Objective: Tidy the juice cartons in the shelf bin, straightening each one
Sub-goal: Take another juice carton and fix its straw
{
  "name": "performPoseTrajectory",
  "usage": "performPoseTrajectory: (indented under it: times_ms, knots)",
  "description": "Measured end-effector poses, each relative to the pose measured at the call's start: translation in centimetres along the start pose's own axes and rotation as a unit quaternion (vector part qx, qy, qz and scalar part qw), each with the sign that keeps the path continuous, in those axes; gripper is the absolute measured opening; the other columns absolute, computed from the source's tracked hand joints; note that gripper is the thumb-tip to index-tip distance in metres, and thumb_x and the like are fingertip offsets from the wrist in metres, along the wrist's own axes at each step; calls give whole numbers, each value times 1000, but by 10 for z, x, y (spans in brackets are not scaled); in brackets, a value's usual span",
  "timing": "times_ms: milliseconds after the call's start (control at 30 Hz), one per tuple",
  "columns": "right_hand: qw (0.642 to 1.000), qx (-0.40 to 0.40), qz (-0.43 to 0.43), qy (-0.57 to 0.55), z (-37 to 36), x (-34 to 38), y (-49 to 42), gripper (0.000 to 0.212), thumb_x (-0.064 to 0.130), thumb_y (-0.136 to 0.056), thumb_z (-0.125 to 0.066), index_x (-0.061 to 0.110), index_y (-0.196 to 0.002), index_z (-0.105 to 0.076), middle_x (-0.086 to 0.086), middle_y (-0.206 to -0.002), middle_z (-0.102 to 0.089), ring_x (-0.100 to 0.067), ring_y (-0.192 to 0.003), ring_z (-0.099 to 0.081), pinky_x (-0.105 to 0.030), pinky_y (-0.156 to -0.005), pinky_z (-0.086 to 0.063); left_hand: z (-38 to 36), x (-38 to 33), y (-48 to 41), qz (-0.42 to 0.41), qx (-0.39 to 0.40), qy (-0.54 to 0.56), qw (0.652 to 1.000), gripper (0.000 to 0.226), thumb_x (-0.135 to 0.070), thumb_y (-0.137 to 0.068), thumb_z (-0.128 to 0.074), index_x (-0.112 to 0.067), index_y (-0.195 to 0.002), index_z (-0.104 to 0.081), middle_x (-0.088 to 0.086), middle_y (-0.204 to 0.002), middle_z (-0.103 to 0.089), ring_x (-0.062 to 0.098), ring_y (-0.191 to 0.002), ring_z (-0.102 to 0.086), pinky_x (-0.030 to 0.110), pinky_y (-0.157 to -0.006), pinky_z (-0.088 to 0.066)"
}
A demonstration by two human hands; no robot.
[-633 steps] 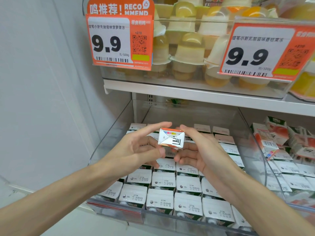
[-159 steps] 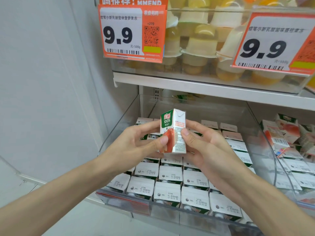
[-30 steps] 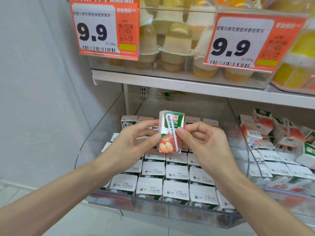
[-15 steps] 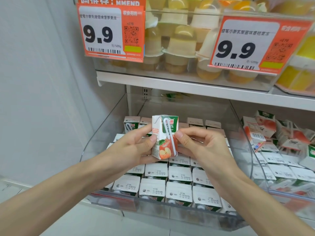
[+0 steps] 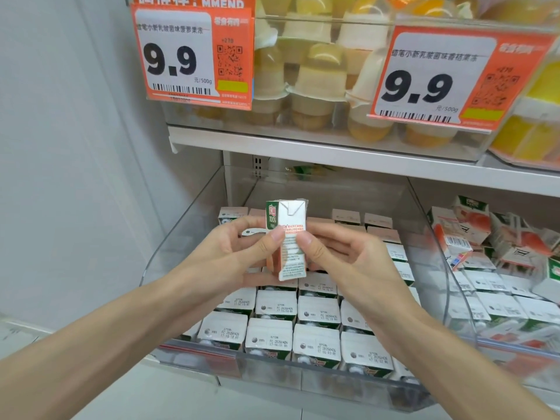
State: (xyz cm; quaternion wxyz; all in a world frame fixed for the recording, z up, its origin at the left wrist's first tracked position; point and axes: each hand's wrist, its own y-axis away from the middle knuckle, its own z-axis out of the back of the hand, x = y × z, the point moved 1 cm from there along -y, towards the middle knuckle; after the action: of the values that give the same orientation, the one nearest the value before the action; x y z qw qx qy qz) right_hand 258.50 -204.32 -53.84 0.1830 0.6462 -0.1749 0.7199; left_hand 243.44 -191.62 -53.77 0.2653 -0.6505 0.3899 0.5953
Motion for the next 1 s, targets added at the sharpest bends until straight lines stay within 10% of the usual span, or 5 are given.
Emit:
performPoseTrajectory:
  times_ms: [167, 300, 667, 1000]
  knots:
    - [998, -47, 3, -36, 4, -1, 0, 23, 33, -87, -80, 16, -101, -79, 6, -99, -82, -9, -90, -78, -15, -75, -59, 6, 1, -2, -6, -9, 1, 1000, 38, -17, -101, -61, -10, -138, -56, 17, -117, -79, 35, -105, -78, 45, -91, -65]
    - [999, -35, -16, -26, 1, 1, 2, 34, 39, -80, -85, 16, -104, -77, 4, -99, -81, -17, -88, -80, -32, -78, -66, 6, 1, -3, -12, -27, -16, 999, 37, -13, -99, -64, -14, -136, -62, 10, -118, -80, 30, -105, -78, 38, -83, -66]
    - [994, -40, -53, -85, 0, 4, 0, 28, 26, -107, -61, 47, -125, -69, -5, -97, -82, -25, -74, -77, -35, -79, -64, 2, 0, -3, -9, -20, -23, 999, 34, -27, -101, -61, -9, -130, -66, 7, -119, -79, 23, -107, -78, 32, -74, -65]
    - [982, -8, -119, -146, -4, 6, -7, 22, 33, -104, -63, 26, -104, -84, -17, -81, -74, -24, -63, -66, -32, -69, -57, -3, 2, -2, 23, -7, -17, 1000, 50, -45, -91, -62, -46, -141, -60, 16, -124, -74, 33, -106, -78, 35, -76, -64]
